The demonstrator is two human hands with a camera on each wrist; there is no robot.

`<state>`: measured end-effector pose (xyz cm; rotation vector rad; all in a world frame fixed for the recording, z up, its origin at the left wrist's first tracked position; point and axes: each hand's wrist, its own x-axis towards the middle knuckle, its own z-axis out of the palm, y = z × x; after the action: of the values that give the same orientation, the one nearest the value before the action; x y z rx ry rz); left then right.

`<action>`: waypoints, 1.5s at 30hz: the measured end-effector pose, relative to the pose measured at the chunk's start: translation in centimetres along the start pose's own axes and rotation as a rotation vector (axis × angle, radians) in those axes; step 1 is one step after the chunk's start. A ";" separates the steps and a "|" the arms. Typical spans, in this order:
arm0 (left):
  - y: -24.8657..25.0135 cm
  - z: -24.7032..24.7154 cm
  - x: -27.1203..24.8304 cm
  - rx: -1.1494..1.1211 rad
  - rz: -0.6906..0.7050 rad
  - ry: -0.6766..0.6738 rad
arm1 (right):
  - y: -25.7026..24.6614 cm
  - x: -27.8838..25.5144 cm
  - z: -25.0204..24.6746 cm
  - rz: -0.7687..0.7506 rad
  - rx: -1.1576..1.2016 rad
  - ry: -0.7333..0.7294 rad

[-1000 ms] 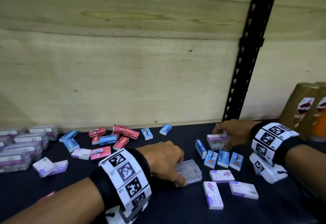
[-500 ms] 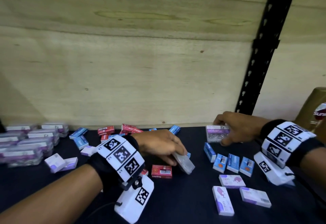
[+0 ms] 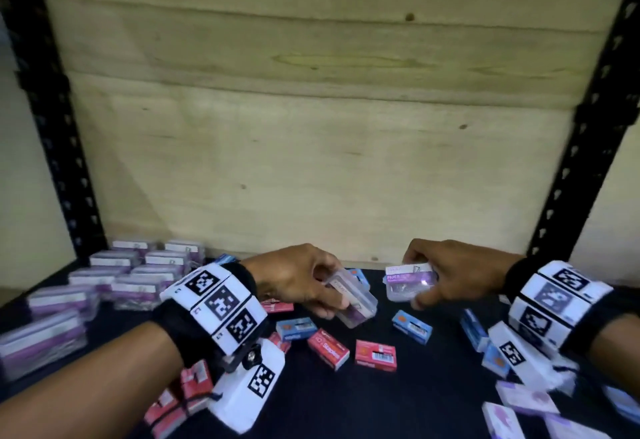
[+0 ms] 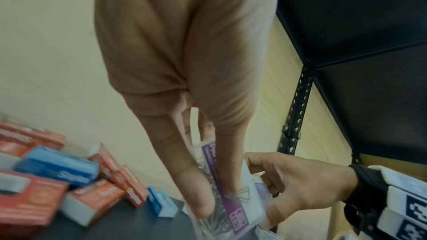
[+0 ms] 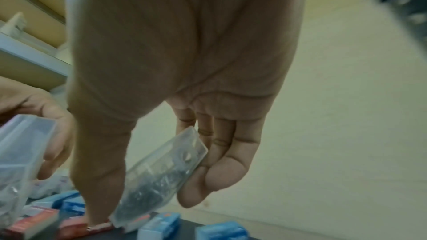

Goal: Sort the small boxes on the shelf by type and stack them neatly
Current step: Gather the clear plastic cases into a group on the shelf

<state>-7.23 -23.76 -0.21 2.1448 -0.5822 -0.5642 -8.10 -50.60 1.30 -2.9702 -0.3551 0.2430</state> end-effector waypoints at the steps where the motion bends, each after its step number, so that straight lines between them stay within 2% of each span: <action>1: -0.4 -0.5 -0.6 0.009 -0.007 0.009 | -0.7 0.4 0.0 -0.019 0.010 -0.003; 7: -3.0 -4.7 -6.7 0.114 -0.015 0.141 | -6.5 3.2 0.4 -0.176 0.054 -0.010; 13: -7.3 -9.8 -14.7 0.124 -0.211 0.245 | -14.9 5.9 1.5 -0.349 0.114 -0.133; 15: -8.5 -11.2 -17.4 0.196 -0.289 0.275 | -17.6 6.7 2.0 -0.399 0.119 -0.176; 20: -11.5 -12.0 -21.9 0.265 -0.484 0.235 | -24.3 8.5 3.6 -0.521 0.088 -0.172; 25: -14.0 -11.5 -23.5 0.205 -0.565 0.223 | -29.5 9.6 5.9 -0.567 0.004 -0.209; 31: -15.1 -11.6 -23.9 0.190 -0.575 0.231 | -32.3 9.5 6.5 -0.573 -0.082 -0.185; 40: -14.9 -13.1 -24.5 0.207 -0.586 0.193 | -32.4 9.7 6.4 -0.555 -0.104 -0.164; 45: -14.5 -14.6 -24.0 0.407 -0.526 0.412 | -32.1 9.8 6.2 -0.547 -0.094 -0.170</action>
<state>-14.88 6.92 0.86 2.7223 0.1197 -0.2682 -6.93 -16.62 -1.07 -2.8019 -1.1968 0.4172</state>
